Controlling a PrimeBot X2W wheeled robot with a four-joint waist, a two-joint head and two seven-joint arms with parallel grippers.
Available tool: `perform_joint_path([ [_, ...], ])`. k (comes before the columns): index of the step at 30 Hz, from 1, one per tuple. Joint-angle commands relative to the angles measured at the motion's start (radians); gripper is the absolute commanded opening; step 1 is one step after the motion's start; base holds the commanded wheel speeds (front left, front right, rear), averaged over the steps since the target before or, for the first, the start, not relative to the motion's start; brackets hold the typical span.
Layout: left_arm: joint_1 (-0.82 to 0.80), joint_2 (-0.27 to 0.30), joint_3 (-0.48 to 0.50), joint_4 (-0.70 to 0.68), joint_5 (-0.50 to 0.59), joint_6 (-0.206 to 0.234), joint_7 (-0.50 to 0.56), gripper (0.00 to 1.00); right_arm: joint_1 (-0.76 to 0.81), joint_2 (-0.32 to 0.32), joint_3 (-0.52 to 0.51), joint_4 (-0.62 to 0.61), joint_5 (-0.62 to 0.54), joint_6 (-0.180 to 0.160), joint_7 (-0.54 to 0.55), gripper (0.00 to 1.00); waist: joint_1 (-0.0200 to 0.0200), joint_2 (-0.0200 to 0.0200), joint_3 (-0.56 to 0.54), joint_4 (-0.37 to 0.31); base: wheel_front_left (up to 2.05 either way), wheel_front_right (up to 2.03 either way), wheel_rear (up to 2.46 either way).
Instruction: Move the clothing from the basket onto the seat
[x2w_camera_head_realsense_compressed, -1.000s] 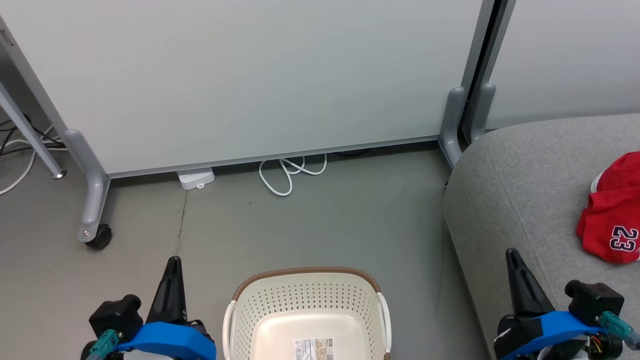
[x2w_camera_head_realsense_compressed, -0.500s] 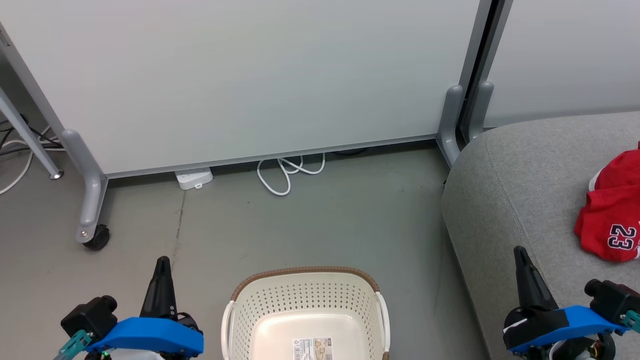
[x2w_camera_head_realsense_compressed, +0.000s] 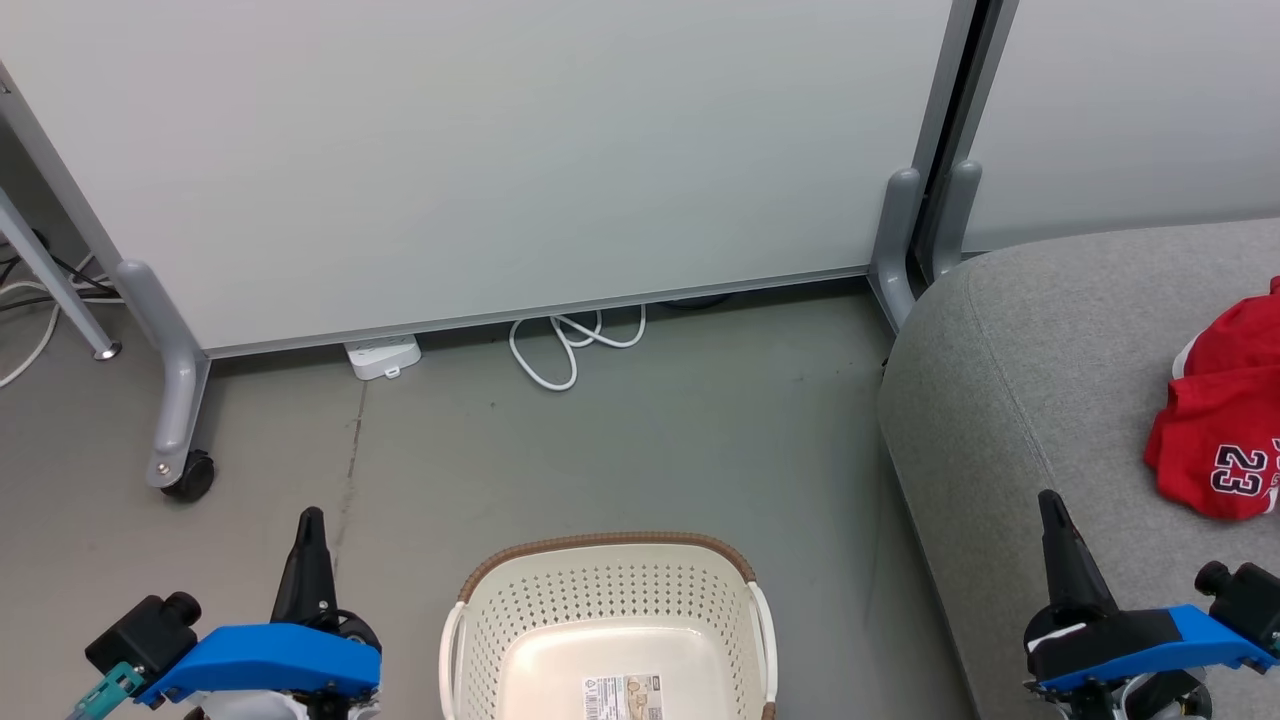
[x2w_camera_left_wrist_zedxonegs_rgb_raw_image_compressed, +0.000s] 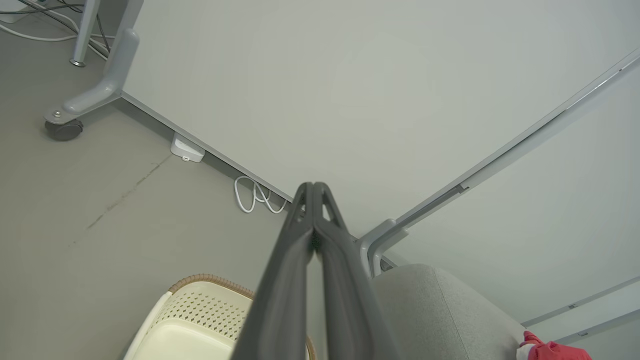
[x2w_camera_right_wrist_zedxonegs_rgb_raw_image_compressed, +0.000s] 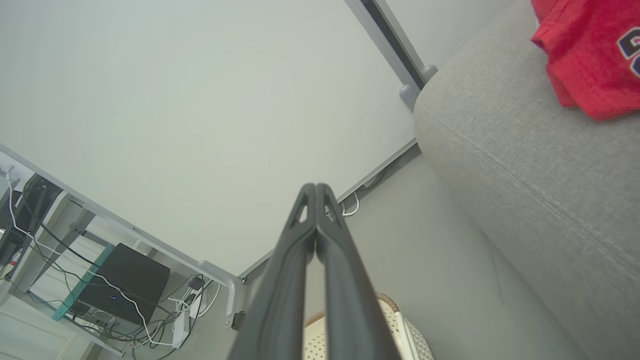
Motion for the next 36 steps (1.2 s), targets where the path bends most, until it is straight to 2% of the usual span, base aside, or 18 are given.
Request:
perform_joint_path([
  [1,-0.028,0.001,0.008,-0.016,-0.039,-0.005,0.009,0.00,-0.022,0.000,-0.005,-0.018,0.044,0.000,0.010,0.00,0.0000,0.0000,0.000,-0.001,0.00,0.00,0.00],
  [36,-0.043,0.000,0.054,-0.033,-0.435,-0.018,0.113,0.00,-0.032,0.004,-0.030,-0.040,0.454,0.000,0.114,0.00,0.0000,0.0000,0.005,-0.016,0.00,0.00,0.00],
])
